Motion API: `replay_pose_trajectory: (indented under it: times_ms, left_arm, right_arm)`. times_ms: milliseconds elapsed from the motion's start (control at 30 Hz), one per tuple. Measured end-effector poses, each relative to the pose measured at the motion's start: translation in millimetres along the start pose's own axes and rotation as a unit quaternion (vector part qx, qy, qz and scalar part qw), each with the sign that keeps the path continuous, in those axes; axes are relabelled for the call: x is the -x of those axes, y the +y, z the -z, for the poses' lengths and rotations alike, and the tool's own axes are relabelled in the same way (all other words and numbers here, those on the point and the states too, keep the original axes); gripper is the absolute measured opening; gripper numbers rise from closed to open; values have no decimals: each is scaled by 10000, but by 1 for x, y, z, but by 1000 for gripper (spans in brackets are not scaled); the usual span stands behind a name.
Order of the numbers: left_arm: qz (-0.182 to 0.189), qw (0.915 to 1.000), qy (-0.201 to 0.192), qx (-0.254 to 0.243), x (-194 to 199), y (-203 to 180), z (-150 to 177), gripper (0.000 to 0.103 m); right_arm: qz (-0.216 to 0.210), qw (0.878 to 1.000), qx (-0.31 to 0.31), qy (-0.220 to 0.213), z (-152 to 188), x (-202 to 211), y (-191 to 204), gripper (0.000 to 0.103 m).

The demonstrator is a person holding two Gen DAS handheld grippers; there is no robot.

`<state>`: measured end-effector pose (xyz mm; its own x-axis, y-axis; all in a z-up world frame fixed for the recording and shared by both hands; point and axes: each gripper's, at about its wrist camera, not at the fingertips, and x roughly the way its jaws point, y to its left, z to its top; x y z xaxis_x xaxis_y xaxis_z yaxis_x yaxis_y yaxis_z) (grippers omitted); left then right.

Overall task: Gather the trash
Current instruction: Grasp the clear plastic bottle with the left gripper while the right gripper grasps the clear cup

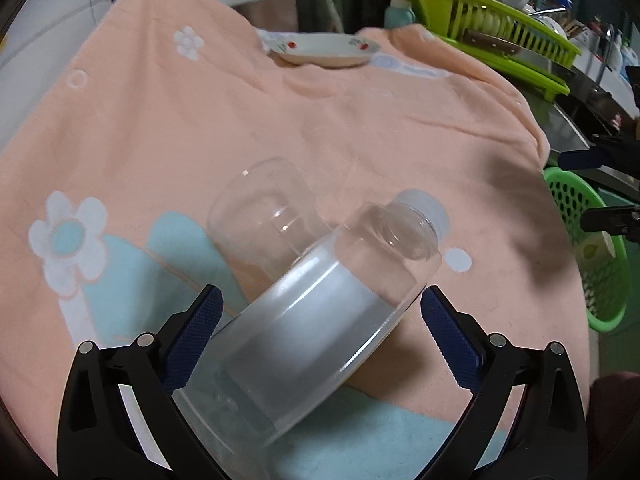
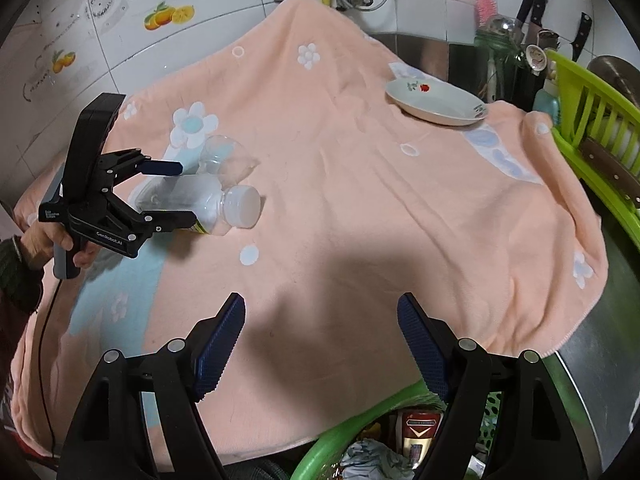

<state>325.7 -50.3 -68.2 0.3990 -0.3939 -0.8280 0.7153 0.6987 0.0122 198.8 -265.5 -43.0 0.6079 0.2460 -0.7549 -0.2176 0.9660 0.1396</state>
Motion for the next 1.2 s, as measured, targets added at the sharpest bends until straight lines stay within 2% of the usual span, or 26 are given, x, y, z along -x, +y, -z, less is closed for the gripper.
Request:
replay_pose_trajectory:
  times_ms: [200, 300, 433, 533, 600, 633, 867, 1067, 1200]
  left_arm:
    - [619, 9979, 180, 80, 7, -9, 11, 97]
    - [408, 9987, 287, 54, 2, -15, 11, 94]
    - [456, 9985, 177, 241, -3, -15, 4, 94]
    - [314, 9991, 190, 231, -12, -18, 0, 91]
    - [221, 9993, 200, 210, -17, -21, 1, 81]
    - [170, 9993, 233, 228, -19, -20, 1, 67]
    - [-153, 9980, -24, 619, 1, -24, 18, 59]
    - [-441, 9899, -277, 1320, 39, -19, 49, 58]
    - [-596, 9786, -448, 1919, 65, -5, 76, 58]
  right_arm:
    - [-31, 10000, 39, -23, -2, -3, 3, 79]
    - [-55, 10000, 61, -15, -4, -6, 4, 79]
    - [-130, 9999, 108, -38, -10, -10, 10, 79]
    - [-145, 9997, 181, -55, -14, -11, 16, 79]
    - [-154, 9996, 224, -69, -16, -11, 17, 79]
    - [-153, 9996, 235, -75, -17, -12, 17, 79]
    - [-223, 9991, 286, -197, -30, -13, 23, 78]
    - [-478, 9980, 323, -273, -55, -29, 36, 76]
    - [-775, 9964, 283, -204, -76, -49, 48, 74]
